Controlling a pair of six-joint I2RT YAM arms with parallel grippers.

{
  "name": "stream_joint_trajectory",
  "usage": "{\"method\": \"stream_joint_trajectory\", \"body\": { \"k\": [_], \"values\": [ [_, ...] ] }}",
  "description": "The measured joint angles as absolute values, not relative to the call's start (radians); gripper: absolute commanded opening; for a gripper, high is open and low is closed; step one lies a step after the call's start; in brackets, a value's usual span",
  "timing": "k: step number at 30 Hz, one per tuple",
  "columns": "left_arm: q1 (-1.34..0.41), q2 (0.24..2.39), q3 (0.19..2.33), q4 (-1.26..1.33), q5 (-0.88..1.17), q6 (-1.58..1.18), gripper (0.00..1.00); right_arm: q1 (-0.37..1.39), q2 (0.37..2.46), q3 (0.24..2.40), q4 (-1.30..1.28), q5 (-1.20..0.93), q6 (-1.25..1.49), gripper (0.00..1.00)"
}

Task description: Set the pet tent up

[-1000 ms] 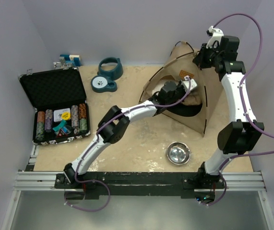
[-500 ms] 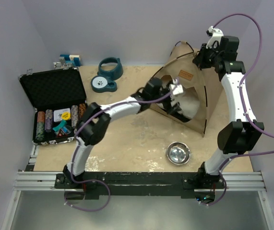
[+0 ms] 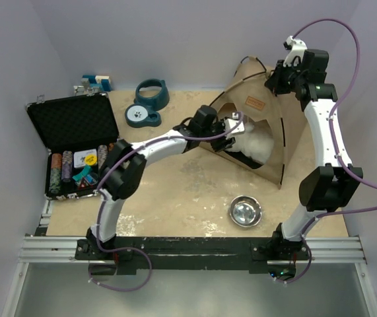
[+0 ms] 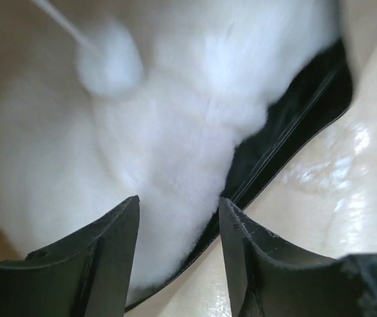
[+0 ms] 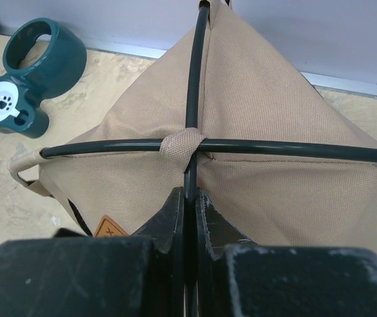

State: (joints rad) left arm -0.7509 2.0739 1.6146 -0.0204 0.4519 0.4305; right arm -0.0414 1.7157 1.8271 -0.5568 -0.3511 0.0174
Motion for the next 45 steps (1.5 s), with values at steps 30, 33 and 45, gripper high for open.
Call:
{"method": "stream_joint_trajectory", "body": {
  "k": [30, 33, 45],
  "values": [
    [-0.515, 1.636, 1.393, -0.279, 0.76, 0.301, 1.0, 0.008, 1.677, 1.884, -0.63, -0.464, -0.047, 0.74],
    [-0.424, 1.644, 1.393, -0.391, 0.853, 0.361, 0.96, 0.01, 1.65, 1.863, -0.633, -0.462, -0.057, 0.73],
    [-0.584, 1.76, 1.493, -0.501, 0.888, 0.45, 0.92, -0.028, 1.648, 1.828, -0.614, -0.416, -0.072, 0.71]
  ]
}}
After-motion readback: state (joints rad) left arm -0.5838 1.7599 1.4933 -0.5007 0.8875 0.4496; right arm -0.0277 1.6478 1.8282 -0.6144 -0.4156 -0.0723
